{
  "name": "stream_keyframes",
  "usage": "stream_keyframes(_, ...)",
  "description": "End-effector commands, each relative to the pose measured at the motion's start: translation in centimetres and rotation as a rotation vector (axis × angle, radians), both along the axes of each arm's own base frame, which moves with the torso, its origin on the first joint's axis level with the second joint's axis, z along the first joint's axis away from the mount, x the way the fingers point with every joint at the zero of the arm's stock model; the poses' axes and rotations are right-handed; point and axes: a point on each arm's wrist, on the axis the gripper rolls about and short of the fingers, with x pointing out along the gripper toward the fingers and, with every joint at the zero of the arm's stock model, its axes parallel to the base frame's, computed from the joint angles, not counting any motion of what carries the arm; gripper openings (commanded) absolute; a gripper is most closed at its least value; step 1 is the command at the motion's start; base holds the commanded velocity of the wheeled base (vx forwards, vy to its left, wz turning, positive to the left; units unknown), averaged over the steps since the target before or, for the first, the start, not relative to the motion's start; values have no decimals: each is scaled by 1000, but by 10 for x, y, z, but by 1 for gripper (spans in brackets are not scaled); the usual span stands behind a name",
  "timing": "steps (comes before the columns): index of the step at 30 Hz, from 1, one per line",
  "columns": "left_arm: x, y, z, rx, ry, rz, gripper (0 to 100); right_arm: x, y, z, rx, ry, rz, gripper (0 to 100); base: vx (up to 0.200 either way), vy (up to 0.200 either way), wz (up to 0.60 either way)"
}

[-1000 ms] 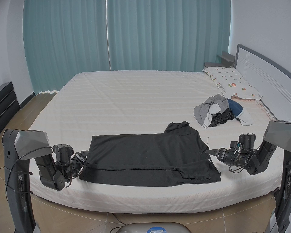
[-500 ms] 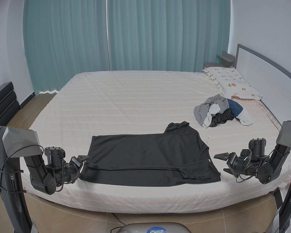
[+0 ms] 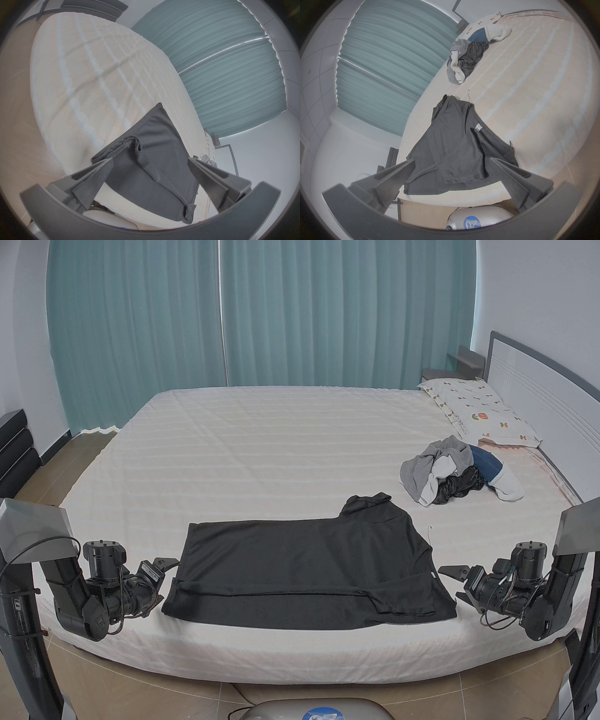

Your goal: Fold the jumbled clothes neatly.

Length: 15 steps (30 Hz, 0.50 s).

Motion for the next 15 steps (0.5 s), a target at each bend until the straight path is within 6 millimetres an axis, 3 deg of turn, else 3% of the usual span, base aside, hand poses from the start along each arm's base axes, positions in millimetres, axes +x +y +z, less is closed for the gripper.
stream_keyframes(1,0,-1,0,5,-3,-3,100,-10,5,-30,-3,97,21,100,0,0,0)
stream_keyframes(15,-5,-13,-8,93,23,-68,100,-10,10,-35,-7,105,37,100,0,0,0)
